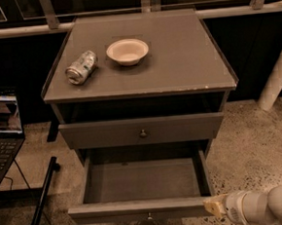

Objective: Close middle drawer

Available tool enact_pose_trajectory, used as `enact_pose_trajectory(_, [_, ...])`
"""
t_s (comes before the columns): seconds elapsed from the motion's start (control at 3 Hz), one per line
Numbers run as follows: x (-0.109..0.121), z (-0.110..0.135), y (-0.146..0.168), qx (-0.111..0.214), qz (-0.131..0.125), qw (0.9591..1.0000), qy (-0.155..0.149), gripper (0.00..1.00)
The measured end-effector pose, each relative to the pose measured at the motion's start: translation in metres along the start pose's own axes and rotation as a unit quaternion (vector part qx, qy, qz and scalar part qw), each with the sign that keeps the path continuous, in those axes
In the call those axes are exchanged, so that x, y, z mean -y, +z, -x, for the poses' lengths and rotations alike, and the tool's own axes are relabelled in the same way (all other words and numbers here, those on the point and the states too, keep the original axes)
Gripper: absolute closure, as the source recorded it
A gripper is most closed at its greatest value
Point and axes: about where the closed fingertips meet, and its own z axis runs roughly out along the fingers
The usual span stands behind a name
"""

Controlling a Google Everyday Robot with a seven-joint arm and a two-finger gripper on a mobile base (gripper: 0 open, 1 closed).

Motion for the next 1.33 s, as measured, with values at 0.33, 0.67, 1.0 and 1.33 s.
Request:
enact_pose_trajectory(0.33, [0.016, -0.028, 0.025, -0.020, 0.006, 0.9990, 0.041, 1.00])
enact_pose_trajectory(0.67, [0.029, -0.050, 0.047, -0.042, 0.012, 0.9964, 0.072, 1.00])
enact_pose_trajectory(1.0, [0.039, -0.063, 0.064, -0.060, 0.021, 0.9938, 0.091, 1.00])
enact_pose_trajectory(1.33, [0.048, -0.059, 0.077, -0.058, 0.037, 0.9939, 0.086, 1.00])
